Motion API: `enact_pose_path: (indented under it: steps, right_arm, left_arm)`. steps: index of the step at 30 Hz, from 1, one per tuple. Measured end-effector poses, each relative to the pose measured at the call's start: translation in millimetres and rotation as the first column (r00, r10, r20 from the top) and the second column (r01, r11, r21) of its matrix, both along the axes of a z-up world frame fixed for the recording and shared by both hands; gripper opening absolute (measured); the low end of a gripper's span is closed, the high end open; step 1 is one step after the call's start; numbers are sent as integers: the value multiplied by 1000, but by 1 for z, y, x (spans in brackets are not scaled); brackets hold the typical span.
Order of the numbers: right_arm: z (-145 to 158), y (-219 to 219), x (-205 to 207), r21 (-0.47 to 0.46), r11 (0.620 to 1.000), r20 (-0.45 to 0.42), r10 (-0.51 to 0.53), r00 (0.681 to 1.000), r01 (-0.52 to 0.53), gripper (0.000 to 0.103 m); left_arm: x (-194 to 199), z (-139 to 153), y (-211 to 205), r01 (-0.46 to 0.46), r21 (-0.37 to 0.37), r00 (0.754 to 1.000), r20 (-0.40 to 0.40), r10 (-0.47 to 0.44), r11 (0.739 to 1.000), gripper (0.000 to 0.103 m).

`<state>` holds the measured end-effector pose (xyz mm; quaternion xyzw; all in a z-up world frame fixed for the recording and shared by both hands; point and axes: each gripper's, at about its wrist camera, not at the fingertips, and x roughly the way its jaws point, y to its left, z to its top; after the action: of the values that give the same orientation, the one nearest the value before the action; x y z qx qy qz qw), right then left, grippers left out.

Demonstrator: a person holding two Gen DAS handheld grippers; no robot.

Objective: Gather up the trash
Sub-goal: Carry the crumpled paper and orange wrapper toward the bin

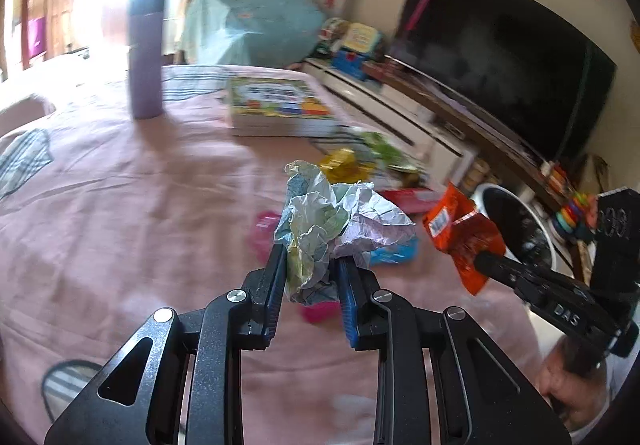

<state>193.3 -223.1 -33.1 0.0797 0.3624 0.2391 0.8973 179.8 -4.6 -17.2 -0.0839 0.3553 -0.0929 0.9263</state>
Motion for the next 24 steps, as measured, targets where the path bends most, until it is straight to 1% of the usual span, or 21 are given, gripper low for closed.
enact_pose_path:
  steps: [4, 10, 17, 24]
  right_arm:
    - [3, -30, -11, 17, 998, 0, -59, 998, 59, 2]
    - [5, -70, -25, 29, 989, 7, -142, 990, 142, 2]
    - [0, -115, -39, 46, 968, -4, -246, 969, 246, 2]
    - [0, -149, -47, 54, 949, -1, -311, 950, 311, 2]
  left_arm:
    - [-5, 3, -31, 68, -7, 998, 1, -68, 998, 23]
    - [-5, 5, -78, 162, -36, 987, -10, -162, 986, 23]
    - [-4, 5, -132, 255, -12, 967, -14, -256, 967, 23]
    - [-1, 5, -162, 308, 5, 951, -26, -307, 952, 23]
